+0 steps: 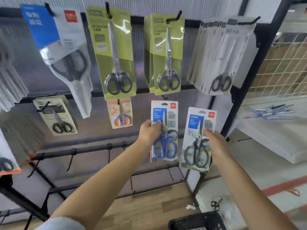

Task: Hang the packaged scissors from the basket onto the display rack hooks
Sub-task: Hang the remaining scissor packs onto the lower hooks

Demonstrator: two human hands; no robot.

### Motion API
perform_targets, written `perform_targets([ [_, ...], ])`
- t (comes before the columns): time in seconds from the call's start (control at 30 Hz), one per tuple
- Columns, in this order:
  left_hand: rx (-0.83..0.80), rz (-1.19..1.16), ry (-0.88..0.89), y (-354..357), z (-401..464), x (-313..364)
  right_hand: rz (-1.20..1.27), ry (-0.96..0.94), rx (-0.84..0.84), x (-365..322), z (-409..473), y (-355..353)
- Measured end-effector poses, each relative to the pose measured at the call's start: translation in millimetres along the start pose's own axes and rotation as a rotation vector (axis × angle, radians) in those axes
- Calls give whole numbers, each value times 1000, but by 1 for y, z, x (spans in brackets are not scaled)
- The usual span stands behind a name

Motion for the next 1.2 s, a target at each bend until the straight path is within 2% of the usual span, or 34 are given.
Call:
perform_targets([
  [0.43,173,-49,54,12,33,12,3,90,-103,23,43,9],
  [0.97,247,59,-47,17,76,26,4,149,-155,53,61,16],
  [1.2,248,128,-2,24,89,25,-1,143,-181,57,66,24],
])
Point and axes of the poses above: each hand's wrist, its own z-axis towards the middle knuckle, its own y-axis out of the palm, x = y × z, the point moved 4 cm from there along z, towards the middle knuckle, and after that the axes turned 11 degrees about -y, right-handed, at the moved point
